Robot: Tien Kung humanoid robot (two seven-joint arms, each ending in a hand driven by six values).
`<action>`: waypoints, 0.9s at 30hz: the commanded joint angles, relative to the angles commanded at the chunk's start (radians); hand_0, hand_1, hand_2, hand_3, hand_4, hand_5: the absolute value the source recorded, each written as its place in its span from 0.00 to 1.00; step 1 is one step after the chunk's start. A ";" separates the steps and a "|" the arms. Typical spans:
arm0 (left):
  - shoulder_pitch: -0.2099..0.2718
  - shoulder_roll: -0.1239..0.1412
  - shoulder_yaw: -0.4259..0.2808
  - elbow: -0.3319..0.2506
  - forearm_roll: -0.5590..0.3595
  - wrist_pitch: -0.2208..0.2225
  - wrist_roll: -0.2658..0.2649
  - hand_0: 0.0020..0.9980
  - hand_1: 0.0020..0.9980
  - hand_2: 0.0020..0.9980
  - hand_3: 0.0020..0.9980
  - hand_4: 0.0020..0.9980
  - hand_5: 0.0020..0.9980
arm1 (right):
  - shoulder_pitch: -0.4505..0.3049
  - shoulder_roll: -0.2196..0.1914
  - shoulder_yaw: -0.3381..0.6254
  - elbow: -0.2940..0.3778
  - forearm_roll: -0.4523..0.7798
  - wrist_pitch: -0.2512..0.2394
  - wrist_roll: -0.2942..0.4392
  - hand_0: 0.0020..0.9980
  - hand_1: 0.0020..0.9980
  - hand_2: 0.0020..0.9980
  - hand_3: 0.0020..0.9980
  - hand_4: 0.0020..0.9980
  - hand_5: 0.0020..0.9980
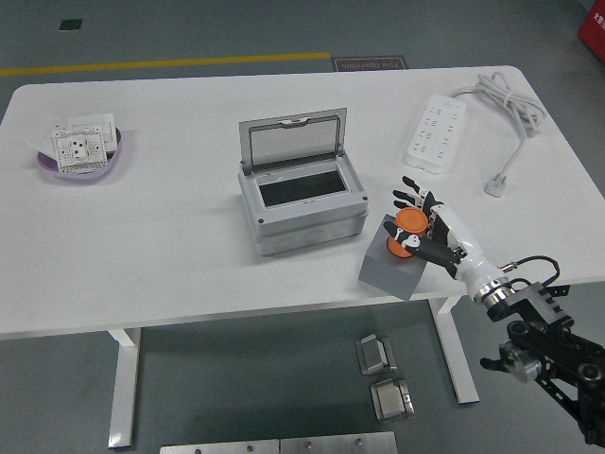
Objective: Pick up the cylinder from the cube,place it in the box,flap close box
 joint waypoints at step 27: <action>-0.004 0.001 0.033 0.000 -0.039 -0.003 -0.019 0.66 0.65 0.54 0.58 0.55 0.24 | 0.014 -0.003 0.003 -0.005 0.008 -0.046 -0.005 0.89 0.92 0.91 0.95 0.29 0.00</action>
